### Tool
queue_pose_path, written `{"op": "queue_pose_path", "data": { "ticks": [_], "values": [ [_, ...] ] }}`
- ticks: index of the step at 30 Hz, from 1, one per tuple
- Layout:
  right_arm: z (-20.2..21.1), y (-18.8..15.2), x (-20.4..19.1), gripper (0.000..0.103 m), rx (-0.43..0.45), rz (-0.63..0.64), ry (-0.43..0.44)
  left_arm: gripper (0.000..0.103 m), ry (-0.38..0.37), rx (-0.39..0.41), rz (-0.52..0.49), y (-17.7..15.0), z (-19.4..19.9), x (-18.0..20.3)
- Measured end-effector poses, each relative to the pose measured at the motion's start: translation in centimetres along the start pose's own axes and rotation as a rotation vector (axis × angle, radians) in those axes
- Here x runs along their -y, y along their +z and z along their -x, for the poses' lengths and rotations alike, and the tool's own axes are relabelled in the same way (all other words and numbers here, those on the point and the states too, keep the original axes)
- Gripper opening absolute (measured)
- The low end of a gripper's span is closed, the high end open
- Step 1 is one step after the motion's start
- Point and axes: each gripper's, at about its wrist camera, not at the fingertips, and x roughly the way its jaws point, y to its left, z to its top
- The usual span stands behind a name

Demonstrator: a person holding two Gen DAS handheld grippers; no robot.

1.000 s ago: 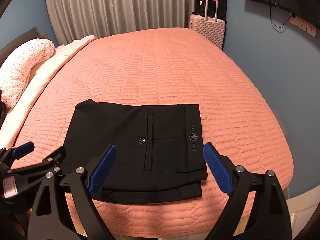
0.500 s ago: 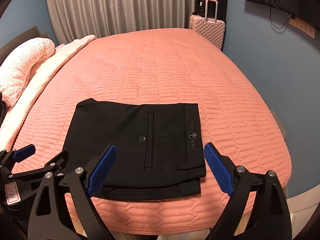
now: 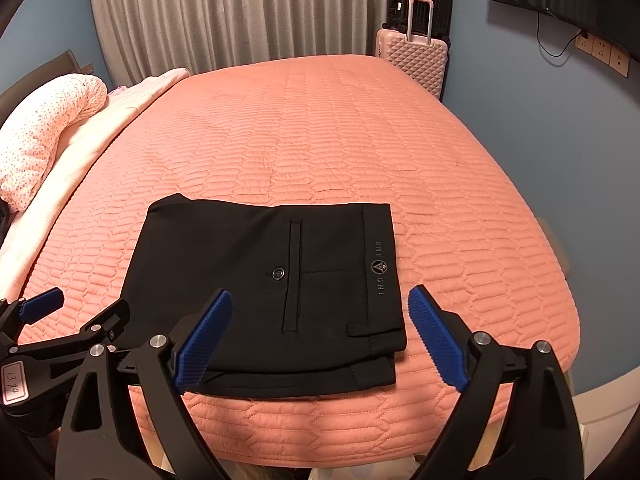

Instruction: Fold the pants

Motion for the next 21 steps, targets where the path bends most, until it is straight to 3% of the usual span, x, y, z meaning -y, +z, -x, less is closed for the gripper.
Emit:
{"op": "queue_pose_path", "data": {
  "ticks": [21],
  "values": [
    [0.19,-0.11,0.16,0.088,-0.003,0.001,0.0,0.085,0.002,-0.008,-0.008,-0.09,0.17,0.42]
  ]
}}
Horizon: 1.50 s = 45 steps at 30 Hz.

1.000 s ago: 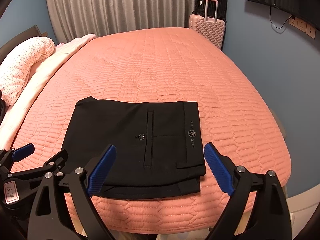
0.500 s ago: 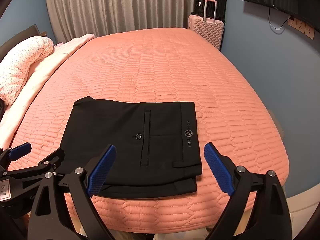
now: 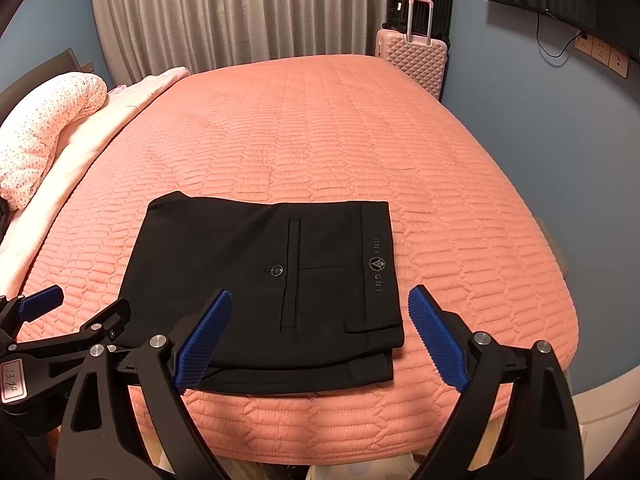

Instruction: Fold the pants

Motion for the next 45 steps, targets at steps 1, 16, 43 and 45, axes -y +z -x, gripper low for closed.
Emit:
{"op": "queue_pose_path", "data": {
  "ticks": [1,16,43,45],
  "values": [
    [0.01,0.02,0.0,0.088,0.002,-0.001,0.0,0.085,0.005,-0.001,0.0,0.01,-0.03,0.02],
    [-0.07,-0.08,0.06,0.088,0.002,-0.001,-0.001,0.085,0.02,0.006,-0.006,-0.1,0.2,-0.13],
    [-0.23,-0.05,0.1,0.088,-0.004,0.001,-0.003,0.085,-0.008,-0.005,-0.018,-0.13,-0.34,0.12],
    [-0.2,-0.04,0.07,0.088,-0.003,-0.002,-0.005,0.085,-0.011,-0.01,-0.018,-0.13,-0.39,0.17]
  ]
}}
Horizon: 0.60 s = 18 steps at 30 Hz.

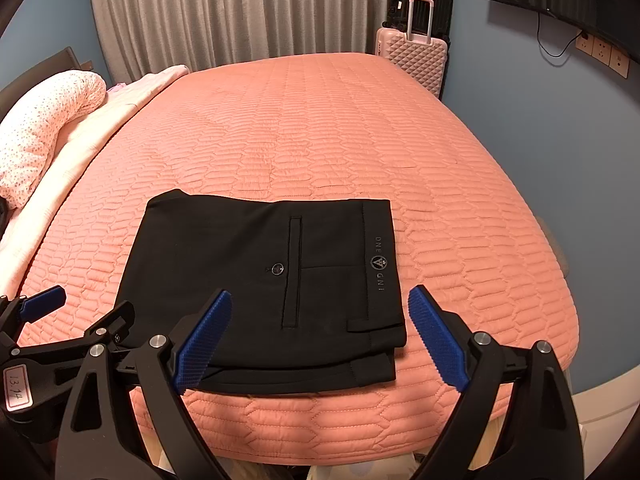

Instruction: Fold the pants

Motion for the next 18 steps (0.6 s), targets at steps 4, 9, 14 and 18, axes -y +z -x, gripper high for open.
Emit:
{"op": "queue_pose_path", "data": {
  "ticks": [4,9,14,18],
  "values": [
    [0.01,0.17,0.05,0.088,0.002,0.0,-0.004,0.085,-0.002,0.002,-0.001,0.04,0.05,-0.02],
    [0.11,0.26,0.0,0.088,0.005,0.002,-0.006,0.085,0.009,0.011,0.004,0.03,0.19,-0.06],
    [0.13,0.28,0.01,0.088,0.004,0.002,-0.004,0.085,0.024,0.017,0.002,0.11,0.36,0.12],
    [0.17,0.33,0.0,0.088,0.006,0.003,-0.005,0.085,0.019,0.019,0.003,0.12,0.48,0.18]
  ]
}}
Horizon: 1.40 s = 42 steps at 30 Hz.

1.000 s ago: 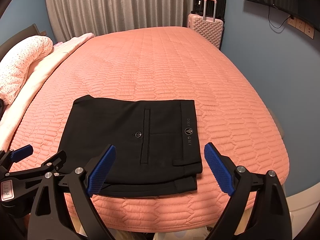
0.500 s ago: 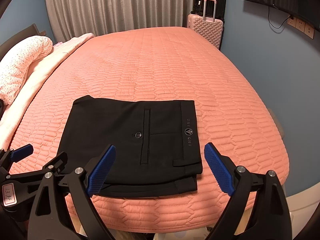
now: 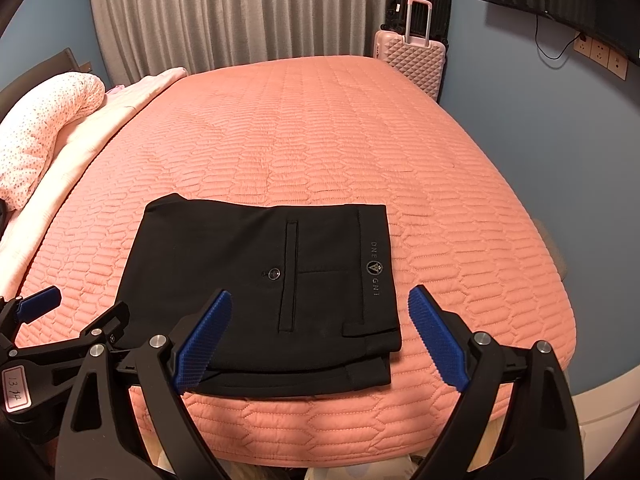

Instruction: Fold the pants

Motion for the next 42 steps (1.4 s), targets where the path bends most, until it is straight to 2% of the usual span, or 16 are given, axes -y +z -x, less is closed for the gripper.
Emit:
{"op": "queue_pose_path", "data": {
  "ticks": [13,22,27,33,42],
  "values": [
    [-0.01,-0.02,0.04,0.088,-0.001,-0.002,0.0,0.085,-0.032,-0.001,-0.008,-0.12,0.1,0.05],
    [-0.2,-0.12,0.05,0.088,-0.007,-0.001,0.0,0.085,-0.028,-0.01,-0.009,-0.26,-0.33,-0.04],
    [-0.27,-0.16,0.01,0.088,-0.009,0.003,0.0,0.085,0.022,0.019,-0.035,-0.37,-0.21,0.28],
    [-0.24,-0.15,0.09,0.088,-0.01,0.003,0.0,0.085,-0.013,0.014,-0.021,-0.41,-0.51,0.28],
    [-0.32,-0.18,0.14,0.088,-0.009,0.003,-0.004,0.085,0.047,0.027,-0.041,-0.42,-0.42,0.52]
  ]
}}
